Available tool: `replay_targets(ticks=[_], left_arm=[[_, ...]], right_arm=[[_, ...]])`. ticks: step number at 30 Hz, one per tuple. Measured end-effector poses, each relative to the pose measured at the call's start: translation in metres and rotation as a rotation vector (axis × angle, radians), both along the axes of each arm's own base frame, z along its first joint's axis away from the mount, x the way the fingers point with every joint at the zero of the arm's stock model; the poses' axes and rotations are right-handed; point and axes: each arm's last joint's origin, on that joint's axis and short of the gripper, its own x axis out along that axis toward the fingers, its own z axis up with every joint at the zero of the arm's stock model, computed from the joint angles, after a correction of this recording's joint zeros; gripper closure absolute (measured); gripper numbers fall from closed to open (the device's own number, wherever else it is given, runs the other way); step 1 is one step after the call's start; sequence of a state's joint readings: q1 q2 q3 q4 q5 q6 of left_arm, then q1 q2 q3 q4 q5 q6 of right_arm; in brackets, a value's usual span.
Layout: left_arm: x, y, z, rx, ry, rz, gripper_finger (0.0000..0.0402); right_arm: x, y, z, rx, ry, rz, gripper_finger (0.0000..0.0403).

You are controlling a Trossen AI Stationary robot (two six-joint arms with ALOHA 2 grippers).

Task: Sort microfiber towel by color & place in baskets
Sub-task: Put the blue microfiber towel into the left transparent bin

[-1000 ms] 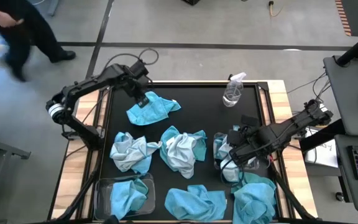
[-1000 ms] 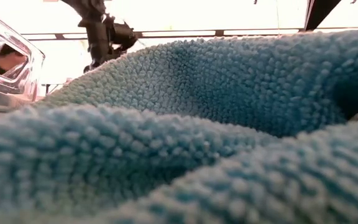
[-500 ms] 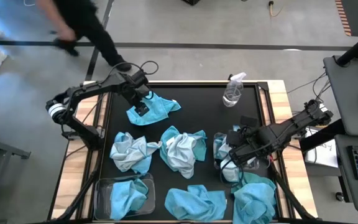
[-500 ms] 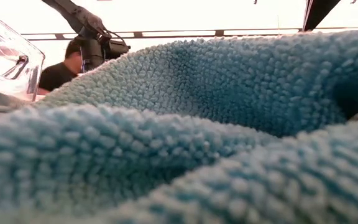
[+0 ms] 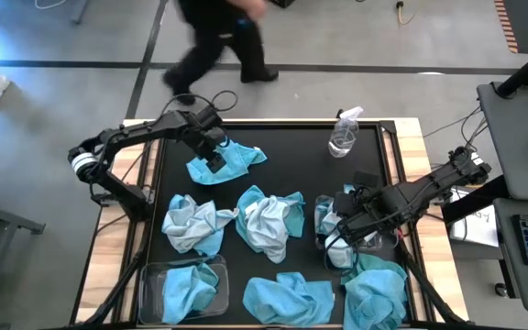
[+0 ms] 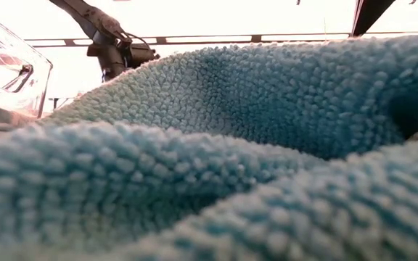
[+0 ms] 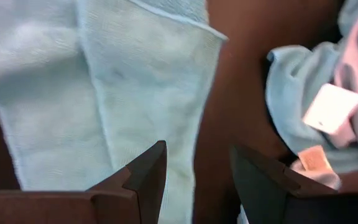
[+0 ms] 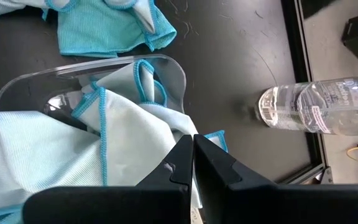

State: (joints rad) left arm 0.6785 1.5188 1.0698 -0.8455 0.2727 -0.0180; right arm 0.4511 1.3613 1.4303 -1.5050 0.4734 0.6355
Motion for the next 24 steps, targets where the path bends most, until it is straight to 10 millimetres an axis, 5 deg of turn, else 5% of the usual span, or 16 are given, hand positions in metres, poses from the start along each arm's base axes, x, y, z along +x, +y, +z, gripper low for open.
replay_targets(ticks=[10,24], left_arm=[[0.0,0.002,-0.003,0.076,0.048,0.076,0.0242],[-0.013,-0.008,-0.039,0.033,0.098,0.093,0.0242]], right_arm=[[0.0,0.0,0.0,0.002,-0.004,0.0,0.0394],[0.002,0.001,0.0,0.004,-0.012,0.016,0.0394]])
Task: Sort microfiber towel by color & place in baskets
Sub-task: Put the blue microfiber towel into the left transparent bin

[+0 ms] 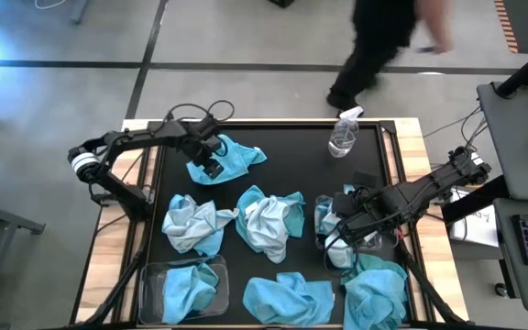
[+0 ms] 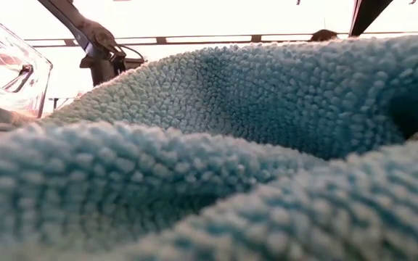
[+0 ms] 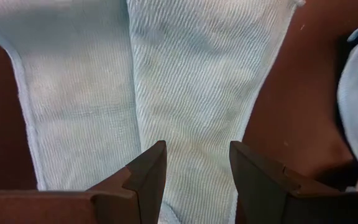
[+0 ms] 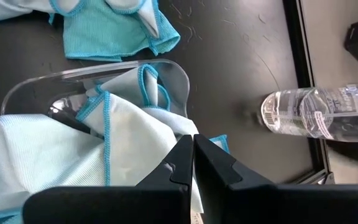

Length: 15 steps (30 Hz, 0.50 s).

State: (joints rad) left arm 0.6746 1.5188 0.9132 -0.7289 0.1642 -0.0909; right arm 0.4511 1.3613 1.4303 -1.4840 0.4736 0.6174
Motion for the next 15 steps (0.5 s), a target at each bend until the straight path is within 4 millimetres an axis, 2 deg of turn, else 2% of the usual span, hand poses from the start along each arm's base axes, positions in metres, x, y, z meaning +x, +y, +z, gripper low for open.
replay_targets(ticks=[15], left_arm=[[-0.009,-0.004,-0.019,0.057,0.076,0.036,0.0241]], right_arm=[[0.001,0.0,0.0,-0.001,-0.002,0.015,0.0394]])
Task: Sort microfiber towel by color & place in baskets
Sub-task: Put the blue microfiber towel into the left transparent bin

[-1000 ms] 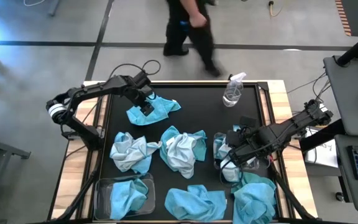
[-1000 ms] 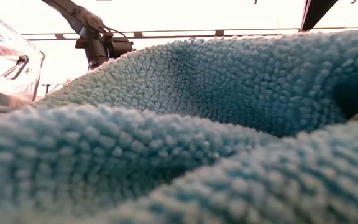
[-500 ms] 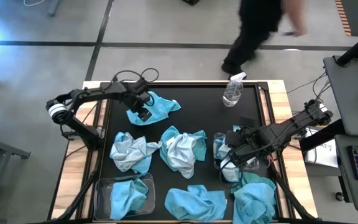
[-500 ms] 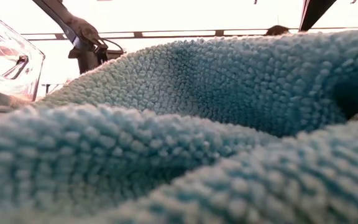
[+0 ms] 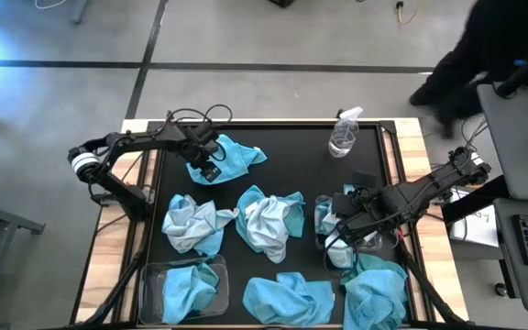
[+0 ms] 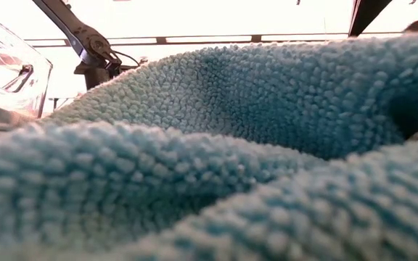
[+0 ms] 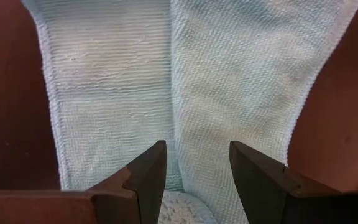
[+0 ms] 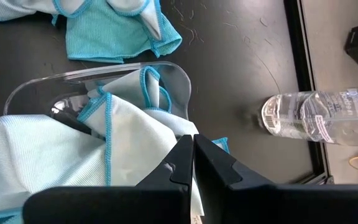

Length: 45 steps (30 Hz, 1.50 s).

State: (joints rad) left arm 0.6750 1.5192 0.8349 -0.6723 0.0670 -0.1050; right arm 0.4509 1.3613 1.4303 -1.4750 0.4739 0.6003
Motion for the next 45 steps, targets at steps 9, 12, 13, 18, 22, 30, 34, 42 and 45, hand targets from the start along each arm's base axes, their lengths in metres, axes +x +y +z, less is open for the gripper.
replay_targets(ticks=[9,12,13,18,22,30,34,42,45], left_arm=[[0.0,0.0,-0.001,0.0,0.001,0.022,0.0241],[-0.002,-0.002,-0.004,-0.009,0.01,0.027,0.0242],[-0.003,-0.003,-0.005,-0.012,0.015,0.027,0.0241],[-0.009,-0.007,-0.014,-0.03,0.035,0.031,0.0241],[-0.01,-0.008,-0.017,-0.029,0.032,0.031,0.0242],[-0.008,-0.007,-0.018,-0.012,0.013,0.031,0.0242],[-0.007,-0.006,-0.018,-0.004,0.004,0.025,0.0242],[-0.007,-0.006,-0.018,-0.003,0.004,0.02,0.0258],[-0.007,-0.006,-0.018,-0.003,0.004,0.018,0.029]], right_arm=[[0.001,0.0,0.0,0.002,-0.005,0.002,0.0394],[0.001,0.0,0.0,0.004,-0.01,0.002,0.0394],[0.001,0.001,0.0,0.005,-0.01,0.003,0.0394],[0.001,0.001,0.0,0.003,-0.009,0.016,0.0394],[0.002,0.001,0.0,0.004,-0.012,0.018,0.0394],[0.003,0.001,0.0,0.008,-0.021,0.019,0.0394],[0.003,0.002,0.0,0.012,-0.03,0.019,0.0394],[0.004,0.002,0.001,0.013,-0.032,0.022,0.0394],[0.004,0.002,0.001,0.013,-0.032,0.022,0.0394]])
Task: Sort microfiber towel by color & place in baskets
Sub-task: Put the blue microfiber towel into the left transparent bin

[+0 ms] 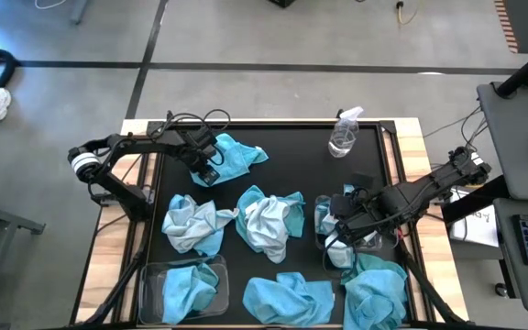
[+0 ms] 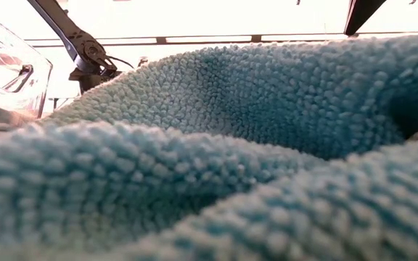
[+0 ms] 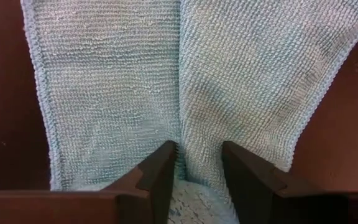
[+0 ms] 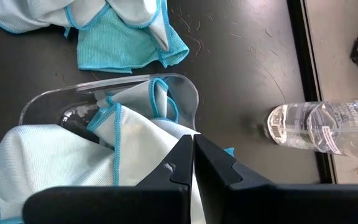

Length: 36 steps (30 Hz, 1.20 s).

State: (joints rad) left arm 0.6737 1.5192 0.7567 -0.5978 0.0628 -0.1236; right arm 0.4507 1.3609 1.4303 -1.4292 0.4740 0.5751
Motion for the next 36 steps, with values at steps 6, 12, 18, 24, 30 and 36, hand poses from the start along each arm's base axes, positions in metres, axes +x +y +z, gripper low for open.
replay_targets(ticks=[6,12,18,24,30,36], left_arm=[[0.0,0.0,0.0,0.001,0.0,-0.009,0.0381],[0.001,-0.002,0.0,-0.055,-0.041,-0.022,0.0395],[0.013,0.001,0.024,-0.189,-0.148,-0.06,0.04],[0.031,0.012,0.076,-0.156,-0.197,-0.114,0.04],[0.044,0.018,0.144,-0.082,-0.274,-0.157,0.04],[0.047,0.012,0.209,-0.011,-0.357,-0.191,0.04]], right_arm=[[0.0,0.0,0.0,0.001,-0.002,0.0,0.0394],[0.0,0.0,0.0,0.002,-0.004,0.0,0.0394],[0.001,0.0,0.0,0.003,-0.006,0.0,0.0394],[0.001,0.0,0.0,0.003,-0.006,0.0,0.0394],[0.001,0.0,0.0,0.005,-0.008,-0.004,0.0394],[0.001,0.0,0.0,0.006,-0.009,-0.006,0.0394]])
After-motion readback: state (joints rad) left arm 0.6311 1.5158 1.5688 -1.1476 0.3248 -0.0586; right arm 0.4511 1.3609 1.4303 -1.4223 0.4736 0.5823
